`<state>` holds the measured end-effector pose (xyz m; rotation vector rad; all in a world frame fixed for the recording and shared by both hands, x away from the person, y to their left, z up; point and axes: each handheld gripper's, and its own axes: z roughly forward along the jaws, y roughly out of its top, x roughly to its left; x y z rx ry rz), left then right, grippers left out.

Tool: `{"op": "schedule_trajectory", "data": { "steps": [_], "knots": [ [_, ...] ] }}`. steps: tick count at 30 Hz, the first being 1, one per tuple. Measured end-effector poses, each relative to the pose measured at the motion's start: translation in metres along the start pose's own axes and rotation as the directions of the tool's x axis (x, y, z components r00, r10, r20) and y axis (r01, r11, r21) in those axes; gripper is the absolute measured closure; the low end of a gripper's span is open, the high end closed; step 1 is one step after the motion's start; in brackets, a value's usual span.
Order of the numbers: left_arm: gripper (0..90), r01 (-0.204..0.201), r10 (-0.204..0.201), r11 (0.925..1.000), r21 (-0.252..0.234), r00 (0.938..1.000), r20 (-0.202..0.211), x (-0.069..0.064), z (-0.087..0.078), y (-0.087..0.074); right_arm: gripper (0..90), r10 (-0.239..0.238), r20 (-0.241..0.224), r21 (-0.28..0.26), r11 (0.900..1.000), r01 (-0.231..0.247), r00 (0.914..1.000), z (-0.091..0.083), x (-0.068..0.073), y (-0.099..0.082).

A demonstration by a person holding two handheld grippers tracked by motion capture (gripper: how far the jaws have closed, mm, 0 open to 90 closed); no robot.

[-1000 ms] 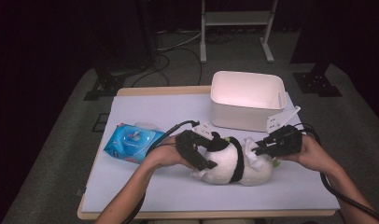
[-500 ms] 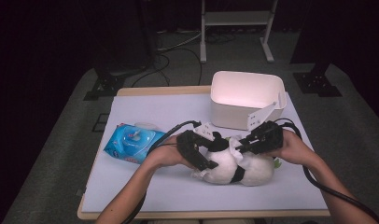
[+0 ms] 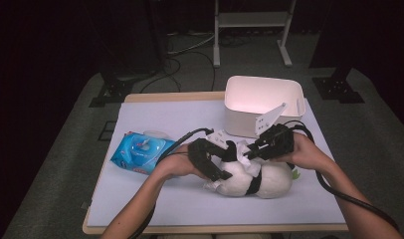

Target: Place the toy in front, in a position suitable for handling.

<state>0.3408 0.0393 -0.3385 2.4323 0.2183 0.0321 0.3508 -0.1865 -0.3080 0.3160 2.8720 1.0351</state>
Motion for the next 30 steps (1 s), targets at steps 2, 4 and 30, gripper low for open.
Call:
{"op": "schedule_trajectory", "data": {
  "steps": [2,4,30],
  "knots": [
    [24.8,0.004,-0.004,1.0,-0.001,1.0,0.001,0.002,0.0,0.0,76.2,0.001,0.005,0.019,0.9998,-0.001,1.0,-0.003,0.001,-0.003],
    [25.0,0.012,-0.012,0.9999,-0.004,0.9999,0.003,0.004,0.0,-0.001,76.1,0.013,0.014,0.036,0.9993,-0.014,0.9998,-0.006,0.001,-0.009],
    [24.8,0.004,-0.004,1.0,-0.001,1.0,0.003,0.006,0.0,0.0,75.8,0.151,0.097,0.027,0.9877,-0.154,0.9838,-0.046,0.0,-0.083]
  ]
}}
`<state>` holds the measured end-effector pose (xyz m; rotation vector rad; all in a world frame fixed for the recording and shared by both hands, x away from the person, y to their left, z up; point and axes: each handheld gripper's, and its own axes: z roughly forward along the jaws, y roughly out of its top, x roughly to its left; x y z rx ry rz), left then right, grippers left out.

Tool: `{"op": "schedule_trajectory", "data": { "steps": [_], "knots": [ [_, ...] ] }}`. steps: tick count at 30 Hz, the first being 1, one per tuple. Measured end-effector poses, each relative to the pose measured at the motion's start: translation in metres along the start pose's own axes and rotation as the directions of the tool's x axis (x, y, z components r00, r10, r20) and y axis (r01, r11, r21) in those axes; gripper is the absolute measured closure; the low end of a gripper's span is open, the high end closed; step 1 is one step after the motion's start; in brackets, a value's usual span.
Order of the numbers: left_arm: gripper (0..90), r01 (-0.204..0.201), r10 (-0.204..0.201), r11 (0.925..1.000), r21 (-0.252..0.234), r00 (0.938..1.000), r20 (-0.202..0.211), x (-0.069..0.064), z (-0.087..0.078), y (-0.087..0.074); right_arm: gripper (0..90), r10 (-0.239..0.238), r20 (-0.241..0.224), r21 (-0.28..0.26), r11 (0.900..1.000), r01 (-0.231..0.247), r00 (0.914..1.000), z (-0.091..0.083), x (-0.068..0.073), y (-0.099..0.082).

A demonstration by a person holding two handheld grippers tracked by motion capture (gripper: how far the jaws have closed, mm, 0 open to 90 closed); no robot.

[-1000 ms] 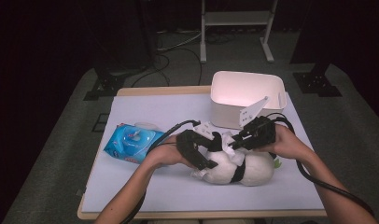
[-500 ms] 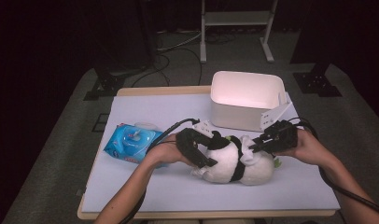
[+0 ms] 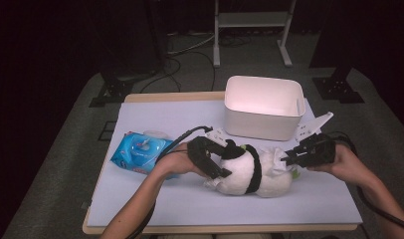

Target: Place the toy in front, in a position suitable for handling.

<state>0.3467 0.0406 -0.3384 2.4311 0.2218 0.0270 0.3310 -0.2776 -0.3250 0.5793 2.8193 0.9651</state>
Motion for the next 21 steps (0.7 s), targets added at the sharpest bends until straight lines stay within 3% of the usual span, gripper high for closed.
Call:
{"op": "schedule_trajectory", "data": {
  "steps": [9,17,21],
  "knots": [
    [24.7,-0.005,0.005,0.9999,0.015,0.9999,-0.009,0.0,0.0,0.004,75.8,-0.051,-0.022,-0.006,0.9987,0.051,0.9985,0.012,0.004,0.022],
    [24.7,-0.008,0.008,0.9999,0.007,1.0,-0.006,0.001,0.0,0.005,75.8,-0.067,-0.052,-0.026,0.9975,0.066,0.9964,0.025,0.004,0.037],
    [24.7,-0.011,0.011,0.9999,0.007,0.9999,-0.006,0.002,0.001,0.004,75.9,-0.092,-0.084,-0.015,0.9957,0.092,0.9922,0.041,0.006,0.049]
  ]
}}
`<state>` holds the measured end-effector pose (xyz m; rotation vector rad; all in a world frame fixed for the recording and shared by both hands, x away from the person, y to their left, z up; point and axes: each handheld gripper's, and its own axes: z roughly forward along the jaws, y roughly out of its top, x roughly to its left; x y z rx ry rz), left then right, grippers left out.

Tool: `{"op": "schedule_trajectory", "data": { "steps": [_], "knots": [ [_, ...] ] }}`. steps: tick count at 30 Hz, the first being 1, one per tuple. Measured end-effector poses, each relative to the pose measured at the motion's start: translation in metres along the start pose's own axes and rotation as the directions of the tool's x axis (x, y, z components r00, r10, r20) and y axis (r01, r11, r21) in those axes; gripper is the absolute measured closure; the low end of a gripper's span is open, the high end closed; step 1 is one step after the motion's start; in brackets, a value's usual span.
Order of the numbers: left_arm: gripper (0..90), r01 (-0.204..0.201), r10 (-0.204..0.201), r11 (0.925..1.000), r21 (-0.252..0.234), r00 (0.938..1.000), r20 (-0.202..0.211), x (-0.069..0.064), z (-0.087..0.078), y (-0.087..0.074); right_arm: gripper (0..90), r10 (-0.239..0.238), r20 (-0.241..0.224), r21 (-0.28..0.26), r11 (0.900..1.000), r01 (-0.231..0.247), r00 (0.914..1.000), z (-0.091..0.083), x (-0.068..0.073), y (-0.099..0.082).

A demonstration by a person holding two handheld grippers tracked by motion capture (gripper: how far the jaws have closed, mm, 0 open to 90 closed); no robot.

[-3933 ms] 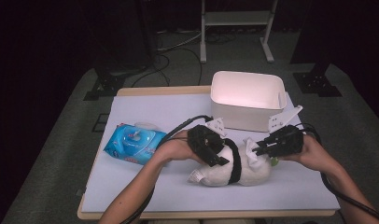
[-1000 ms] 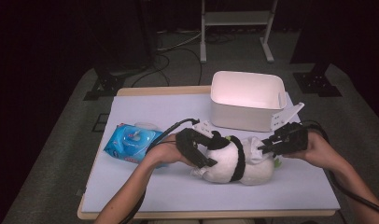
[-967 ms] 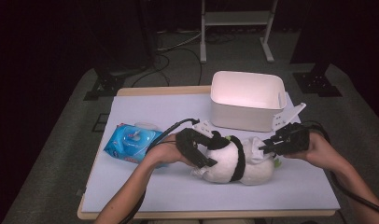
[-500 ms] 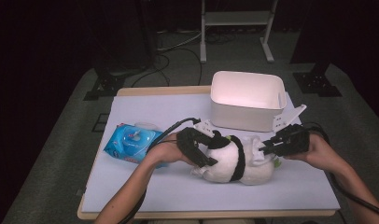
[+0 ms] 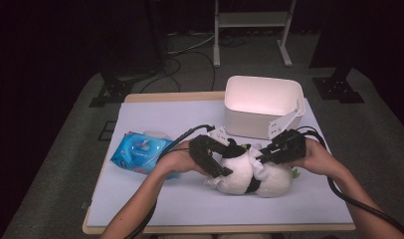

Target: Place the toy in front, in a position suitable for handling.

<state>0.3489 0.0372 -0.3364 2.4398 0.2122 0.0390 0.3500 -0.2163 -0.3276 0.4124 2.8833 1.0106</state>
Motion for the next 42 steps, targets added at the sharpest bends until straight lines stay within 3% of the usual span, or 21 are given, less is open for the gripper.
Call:
{"op": "schedule_trajectory", "data": {
  "steps": [14,23,31,42],
  "knots": [
    [24.7,-0.001,0.001,0.9998,-0.019,1.0,0.008,0.0,0.0,-0.001,75.8,-0.044,-0.023,-0.038,0.9984,0.043,0.9988,0.003,-0.001,0.032],
    [24.6,-0.004,0.004,0.9998,-0.02,0.9999,0.01,0.0,0.0,-0.004,75.8,-0.09,-0.051,-0.041,0.9953,0.087,0.9947,0.015,0.003,0.058],
    [24.5,-0.003,0.003,0.9997,-0.025,0.9999,0.009,0.0,0.0,-0.002,75.8,-0.081,-0.042,-0.031,0.9964,0.079,0.9959,0.004,0.005,0.049],
    [23.7,0.008,-0.008,0.9996,-0.026,0.9999,0.012,0.002,-0.001,-0.004,75.4,-0.02,-0.001,0.027,0.9994,0.02,0.9998,-0.006,0.0,0.014]
  ]
}}
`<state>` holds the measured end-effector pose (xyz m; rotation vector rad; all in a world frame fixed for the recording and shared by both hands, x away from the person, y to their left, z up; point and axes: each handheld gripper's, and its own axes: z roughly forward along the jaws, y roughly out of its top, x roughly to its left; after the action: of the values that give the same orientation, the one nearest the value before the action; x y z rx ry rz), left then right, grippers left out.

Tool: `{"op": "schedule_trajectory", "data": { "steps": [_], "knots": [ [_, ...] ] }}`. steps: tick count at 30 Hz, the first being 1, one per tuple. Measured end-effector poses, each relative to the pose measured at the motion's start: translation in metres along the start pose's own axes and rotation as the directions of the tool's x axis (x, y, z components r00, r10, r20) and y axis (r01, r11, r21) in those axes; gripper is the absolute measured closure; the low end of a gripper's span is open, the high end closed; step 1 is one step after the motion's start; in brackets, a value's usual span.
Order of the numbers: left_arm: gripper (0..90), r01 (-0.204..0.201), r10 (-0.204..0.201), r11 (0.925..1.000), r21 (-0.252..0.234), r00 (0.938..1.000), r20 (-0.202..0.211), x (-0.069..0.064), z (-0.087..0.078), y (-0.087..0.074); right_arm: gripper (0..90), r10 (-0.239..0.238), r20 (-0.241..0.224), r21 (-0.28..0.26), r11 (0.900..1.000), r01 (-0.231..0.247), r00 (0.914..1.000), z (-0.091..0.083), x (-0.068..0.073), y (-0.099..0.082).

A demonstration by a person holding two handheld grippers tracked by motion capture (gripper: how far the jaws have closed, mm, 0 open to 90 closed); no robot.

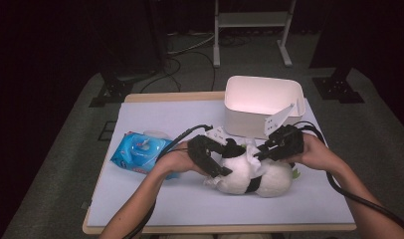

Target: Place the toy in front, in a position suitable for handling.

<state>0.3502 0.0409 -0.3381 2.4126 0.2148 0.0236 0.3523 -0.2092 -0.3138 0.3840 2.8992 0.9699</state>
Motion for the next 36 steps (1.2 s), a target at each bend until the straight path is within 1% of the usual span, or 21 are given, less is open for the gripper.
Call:
{"op": "schedule_trajectory", "data": {
  "steps": [3,5,6,8,13,14,15,16,17,19,20,21,24,27,28,29,30,31,32,35,36],
  "knots": [
    [23.5,0.003,-0.003,1.0,-0.002,1.0,0.003,0.001,0.0,0.0,75.2,0.023,0.012,0.017,0.9996,-0.023,0.9997,-0.001,-0.002,-0.01],
    [23.4,0.002,-0.002,1.0,-0.005,1.0,0.003,0.001,0.0,0.0,74.9,0.028,0.015,0.015,0.9995,-0.028,0.9995,-0.001,-0.002,-0.014],
    [23.4,-0.002,0.002,1.0,0.0,1.0,0.002,0.001,-0.001,0.001,74.8,0.035,0.013,0.002,0.9994,-0.035,0.9993,-0.003,-0.003,-0.017],
    [23.3,-0.004,0.004,1.0,0.003,1.0,-0.001,0.0,-0.001,0.001,74.8,0.034,0.014,-0.005,0.9994,-0.034,0.9993,-0.004,-0.002,-0.019],
    [23.2,-0.004,0.004,1.0,0.006,1.0,-0.002,-0.002,-0.003,0.003,74.8,0.036,0.023,-0.009,0.9993,-0.036,0.9991,-0.007,-0.001,-0.022],
    [23.0,-0.003,0.003,0.9999,0.014,1.0,-0.002,-0.002,-0.004,0.005,74.8,0.044,0.03,-0.012,0.999,-0.044,0.9986,-0.012,0.0,-0.024],
    [23.0,-0.003,0.003,0.9999,0.014,1.0,-0.002,-0.002,-0.004,0.005,74.8,0.044,0.03,-0.012,0.999,-0.044,0.9986,-0.012,0.0,-0.024],
    [23.0,-0.007,0.007,0.9999,0.014,1.0,-0.002,-0.002,-0.005,0.007,74.5,0.049,0.044,-0.021,0.9986,-0.048,0.9978,-0.017,-0.001,-0.028],
    [23.0,-0.007,0.007,0.9999,0.014,1.0,-0.002,-0.002,-0.005,0.007,74.5,0.054,0.045,-0.025,0.9983,-0.053,0.9975,-0.019,-0.002,-0.031],
    [23.0,-0.012,0.012,0.9999,0.011,0.9999,0.003,-0.002,-0.007,0.011,74.5,0.058,0.049,-0.029,0.998,-0.056,0.9971,-0.021,-0.003,-0.033],
    [23.0,-0.018,0.018,0.9998,0.0,0.9998,0.009,-0.002,-0.01,0.016,74.5,0.07,0.051,-0.033,0.9971,-0.068,0.9963,-0.022,-0.002,-0.036],
    [23.0,-0.018,0.018,0.9998,0.0,0.9998,0.009,-0.002,-0.01,0.016,74.5,0.07,0.051,-0.033,0.9971,-0.068,0.9963,-0.022,-0.002,-0.036],
    [22.8,-0.031,0.031,0.9994,-0.011,0.9995,0.004,-0.003,-0.012,0.026,74.5,0.066,0.034,-0.049,0.9968,-0.064,0.9973,-0.019,-0.001,-0.038],
    [21.7,-0.052,0.052,0.9987,0.002,0.9987,-0.003,-0.004,-0.01,0.035,74.6,0.053,0.011,-0.053,0.9972,-0.052,0.9985,-0.013,0.004,-0.035],
    [21.8,-0.061,0.061,0.998,0.014,0.9981,0.001,-0.004,-0.006,0.039,74.6,0.043,-0.009,-0.056,0.9975,-0.043,0.999,-0.011,0.007,-0.034],
    [22.3,-0.061,0.061,0.998,0.014,0.9981,0.001,-0.004,-0.006,0.039,74.6,0.043,-0.009,-0.056,0.9975,-0.043,0.999,-0.011,0.007,-0.034],
    [22.5,-0.062,0.061,0.9976,0.031,0.9979,0.022,-0.006,-0.001,0.041,74.6,0.021,-0.019,-0.053,0.9984,-0.022,0.9996,-0.009,0.012,-0.031],
    [22.8,-0.062,0.061,0.9976,0.031,0.9979,0.022,-0.006,-0.001,0.041,74.6,0.021,-0.019,-0.053,0.9984,-0.022,0.9996,-0.009,0.012,-0.031],
    [23.3,-0.065,0.062,0.9962,0.058,0.9964,0.058,-0.008,0.006,0.04,74.6,0.016,-0.025,-0.055,0.9983,-0.017,0.9996,-0.01,0.017,-0.029],
    [23.4,-0.072,0.068,0.9956,0.061,0.9952,0.07,-0.011,0.009,0.039,74.6,0.011,-0.016,-0.055,0.9984,-0.012,0.9998,-0.014,0.018,-0.028],
    [23.4,-0.077,0.071,0.9947,0.068,0.9938,0.086,-0.013,0.009,0.038,74.5,0.007,0.019,-0.059,0.9982,-0.006,0.9998,-0.018,0.015,-0.029]
  ]
}}
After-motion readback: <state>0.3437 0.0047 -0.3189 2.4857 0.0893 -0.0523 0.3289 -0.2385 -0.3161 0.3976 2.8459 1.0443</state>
